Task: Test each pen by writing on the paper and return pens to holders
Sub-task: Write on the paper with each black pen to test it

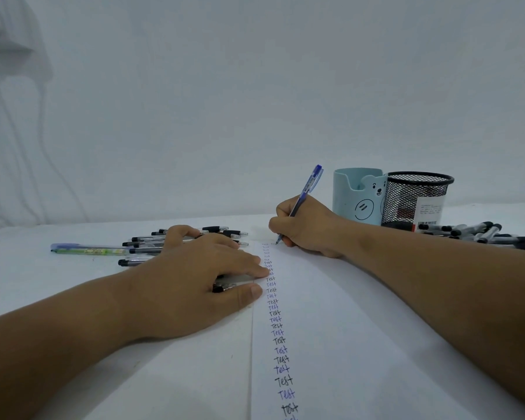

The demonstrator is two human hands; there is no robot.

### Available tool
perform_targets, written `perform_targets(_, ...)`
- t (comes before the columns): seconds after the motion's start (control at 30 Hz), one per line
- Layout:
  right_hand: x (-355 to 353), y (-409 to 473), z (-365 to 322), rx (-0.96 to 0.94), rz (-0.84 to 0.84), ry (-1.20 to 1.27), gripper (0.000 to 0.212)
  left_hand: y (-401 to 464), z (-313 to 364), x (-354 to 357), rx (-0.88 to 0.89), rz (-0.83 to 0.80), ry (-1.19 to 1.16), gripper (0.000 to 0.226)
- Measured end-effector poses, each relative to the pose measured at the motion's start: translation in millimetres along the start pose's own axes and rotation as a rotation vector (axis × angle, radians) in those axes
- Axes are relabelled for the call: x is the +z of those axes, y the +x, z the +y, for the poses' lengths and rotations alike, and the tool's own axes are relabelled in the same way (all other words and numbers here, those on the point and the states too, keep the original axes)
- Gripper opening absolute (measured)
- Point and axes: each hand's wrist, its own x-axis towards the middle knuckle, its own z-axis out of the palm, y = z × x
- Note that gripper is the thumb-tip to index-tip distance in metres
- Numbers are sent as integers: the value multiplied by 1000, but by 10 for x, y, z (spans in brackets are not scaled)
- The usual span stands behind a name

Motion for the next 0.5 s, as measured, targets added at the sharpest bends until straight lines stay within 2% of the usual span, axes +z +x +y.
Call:
perform_targets(0.27, -1, -20, -4, -20, 29, -12, 34, 9, -9, 1, 20, 4, -30, 55)
perform_targets(0.5, -15, 16, 32, 6, 6, 13, 32, -2, -23, 3, 8, -2, -4, 62)
